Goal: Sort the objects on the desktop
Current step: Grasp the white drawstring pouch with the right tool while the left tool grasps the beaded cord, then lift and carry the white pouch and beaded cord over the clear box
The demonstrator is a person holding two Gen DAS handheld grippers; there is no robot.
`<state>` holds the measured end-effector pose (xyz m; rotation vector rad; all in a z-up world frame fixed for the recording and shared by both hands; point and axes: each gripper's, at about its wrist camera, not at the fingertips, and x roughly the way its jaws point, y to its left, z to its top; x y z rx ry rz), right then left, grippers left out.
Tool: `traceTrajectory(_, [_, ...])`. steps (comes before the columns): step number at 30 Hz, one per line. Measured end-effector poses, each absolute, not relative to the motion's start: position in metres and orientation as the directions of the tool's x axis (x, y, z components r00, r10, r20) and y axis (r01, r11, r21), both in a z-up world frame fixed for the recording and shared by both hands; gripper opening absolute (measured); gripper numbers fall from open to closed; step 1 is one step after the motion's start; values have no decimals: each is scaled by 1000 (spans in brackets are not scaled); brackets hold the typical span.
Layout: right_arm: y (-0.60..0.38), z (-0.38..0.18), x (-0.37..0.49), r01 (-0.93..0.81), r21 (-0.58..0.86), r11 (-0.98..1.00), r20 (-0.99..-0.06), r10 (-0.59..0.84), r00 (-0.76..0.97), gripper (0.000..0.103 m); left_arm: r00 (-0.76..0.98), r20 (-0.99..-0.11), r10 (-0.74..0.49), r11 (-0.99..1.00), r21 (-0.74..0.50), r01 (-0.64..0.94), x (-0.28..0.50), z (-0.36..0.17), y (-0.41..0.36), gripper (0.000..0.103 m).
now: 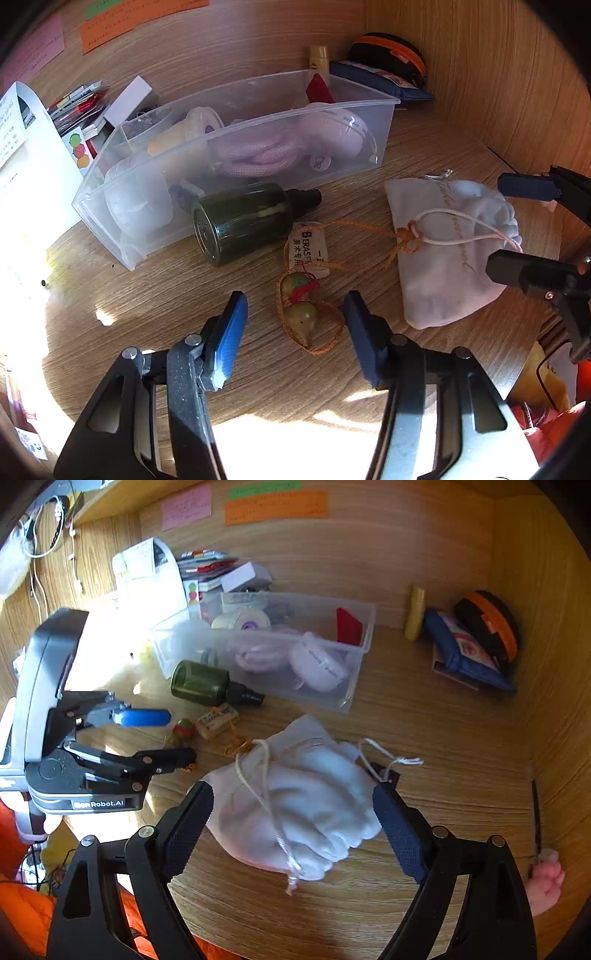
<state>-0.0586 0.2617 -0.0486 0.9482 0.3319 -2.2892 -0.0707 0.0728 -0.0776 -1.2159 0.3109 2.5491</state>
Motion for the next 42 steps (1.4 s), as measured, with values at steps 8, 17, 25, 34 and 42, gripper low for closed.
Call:
traceTrajectory(8, [259,-62,-75,620,17,-784,-744,-424,-516,102,-594,-779,201,-931,37,-363,-71,-77,74,33])
traceTrajectory(17, [244,-80,-84,598,15,-801,-771,-390,-503,97,-634,-746,204,-937,39,-348,-64,-72,67,19])
traceTrajectory(25, [247,-72,-74,621,40,-783,-736,-443,-511,65,-640,-730,239,-941,-10,-339,-61,-65,58,19])
traceTrajectory(34, [246,-45,-58,627,-30,-778,-676,-446,-586,44,-705,-655,274,-941,-31,-337,-49,-39,57,19])
traceTrajectory(42, [249,-24,-57,627,-21,-779,-631,-476,-613,44,-741,-604,293,-942,-51,-331,-47,-14,52,19])
